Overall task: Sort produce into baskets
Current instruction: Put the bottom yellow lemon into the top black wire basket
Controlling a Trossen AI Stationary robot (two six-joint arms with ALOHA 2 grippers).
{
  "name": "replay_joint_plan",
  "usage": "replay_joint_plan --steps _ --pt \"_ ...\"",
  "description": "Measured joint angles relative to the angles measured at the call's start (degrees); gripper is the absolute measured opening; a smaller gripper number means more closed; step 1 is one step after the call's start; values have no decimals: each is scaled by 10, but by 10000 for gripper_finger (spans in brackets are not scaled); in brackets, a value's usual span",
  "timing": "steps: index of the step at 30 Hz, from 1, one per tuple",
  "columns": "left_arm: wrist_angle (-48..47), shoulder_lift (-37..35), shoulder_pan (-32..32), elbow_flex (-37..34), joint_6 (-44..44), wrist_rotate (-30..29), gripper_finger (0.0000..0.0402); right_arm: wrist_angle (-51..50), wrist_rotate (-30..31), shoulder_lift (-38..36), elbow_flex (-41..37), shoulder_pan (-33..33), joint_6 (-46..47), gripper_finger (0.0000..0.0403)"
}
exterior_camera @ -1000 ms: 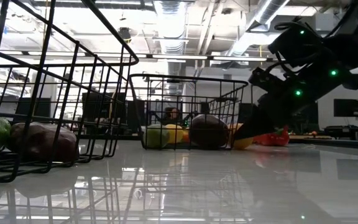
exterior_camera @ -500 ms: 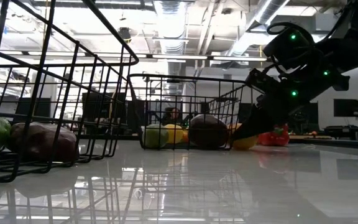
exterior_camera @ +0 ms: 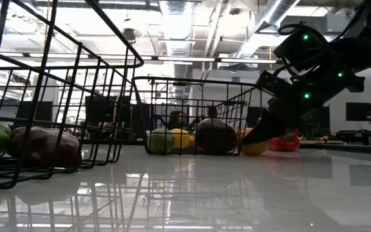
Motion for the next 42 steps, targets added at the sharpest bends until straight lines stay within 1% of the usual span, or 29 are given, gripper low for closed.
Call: replay_joint_plan --steps 6,11,15,19,23,26,28,30,33,36,39,42 --pt "-1 0 0 0 0 0 249 -53 -1 -37 -1 6 15 300" --pt "-1 0 0 0 -1 0 249 -149 1 -111 -2 18 65 300" --pt "-1 0 0 0 -1 0 249 -213 42 -179 -2 27 103 300" --pt "-1 0 0 0 -2 1 249 -241 94 -252 -2 38 119 300" --pt "1 0 0 0 -2 4 249 -209 165 -312 -2 58 126 300" --pt "1 0 0 0 -5 4 249 -154 204 -336 -2 81 125 300" --pt "1 0 0 0 -5 4 249 -95 206 -334 -2 97 107 300" --pt "2 0 0 0 -6 4 249 -25 198 -315 -2 111 78 300" --pt "2 0 0 0 -9 4 249 73 194 -270 -1 129 37 300" --pt "2 0 0 0 -10 5 249 154 192 -218 -1 134 10 300" --pt "2 0 0 0 -10 5 249 202 192 -167 -1 128 -3 309" --pt "2 0 0 0 -10 5 249 214 192 -128 11 116 2 332"
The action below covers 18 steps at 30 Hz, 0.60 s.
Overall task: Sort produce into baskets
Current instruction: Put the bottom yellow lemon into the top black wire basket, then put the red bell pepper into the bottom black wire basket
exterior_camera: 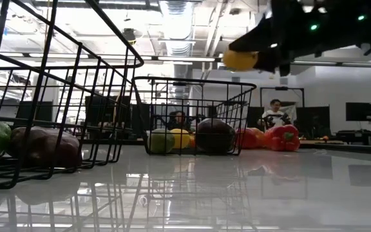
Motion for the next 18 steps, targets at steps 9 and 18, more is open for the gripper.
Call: replay_joint_plan --steps 9,18 --pt "-5 0 0 0 1 0 249 -160 16 -12 57 -19 17 391" --pt "-10 0 0 0 2 0 249 -520 214 -115 65 -27 211 373"
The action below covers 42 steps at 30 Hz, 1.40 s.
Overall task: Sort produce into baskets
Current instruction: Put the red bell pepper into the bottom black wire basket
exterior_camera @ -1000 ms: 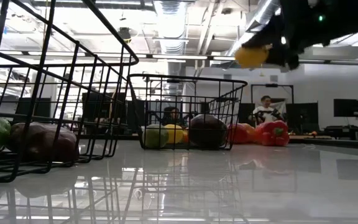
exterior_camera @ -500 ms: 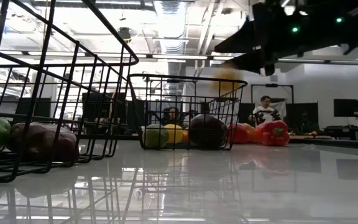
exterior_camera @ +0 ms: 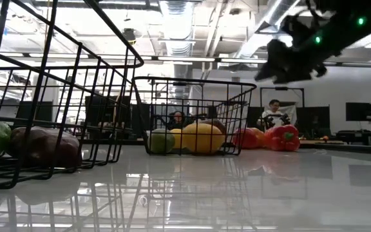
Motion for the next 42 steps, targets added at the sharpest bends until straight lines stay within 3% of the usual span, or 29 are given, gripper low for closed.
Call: replay_joint_plan --steps 3,7,12,16,30,42 --pt "3 0 0 0 -1 0 249 -79 12 8 0 -33 61 371" --pt "2 6 0 0 -7 0 249 -91 2 40 0 -91 120 371" --pt "-2 16 0 0 4 -1 249 -91 -73 79 0 -154 100 388" --pt "-5 16 0 0 4 -3 249 -91 -91 106 0 -183 99 397" --pt "-6 17 0 0 4 -4 249 -81 -145 200 -1 -230 125 397" --pt "-6 17 0 0 9 -5 249 -80 -153 217 -1 -236 104 344"
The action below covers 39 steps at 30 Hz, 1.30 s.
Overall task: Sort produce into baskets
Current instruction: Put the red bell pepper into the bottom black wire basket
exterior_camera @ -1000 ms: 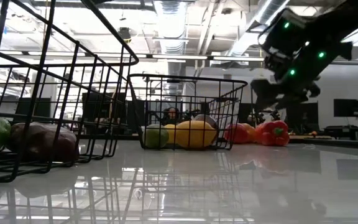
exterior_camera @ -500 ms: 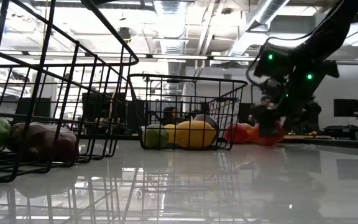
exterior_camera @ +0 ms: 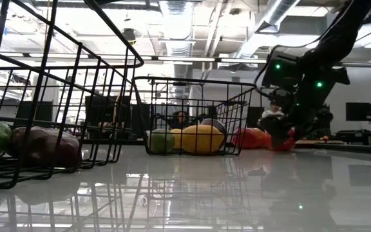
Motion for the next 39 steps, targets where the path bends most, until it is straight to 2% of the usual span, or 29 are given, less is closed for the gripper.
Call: replay_joint_plan --steps 7,16,19,23,29,35,39 --pt "0 0 0 0 0 0 249 -3 0 -13 0 10 -25 269" --pt "1 0 0 0 0 0 249 -28 1 -91 1 34 -32 180" --pt "1 0 0 0 0 0 249 -41 1 -115 1 46 -36 162" --pt "1 0 0 0 -1 0 249 -49 4 -140 1 61 -57 163" --pt "1 0 0 0 -1 0 249 -41 3 -138 1 87 -142 205" --pt "6 0 0 0 -1 0 249 -24 3 -72 1 108 -264 253" --pt "6 0 0 0 0 0 249 29 3 -15 1 112 -362 259"
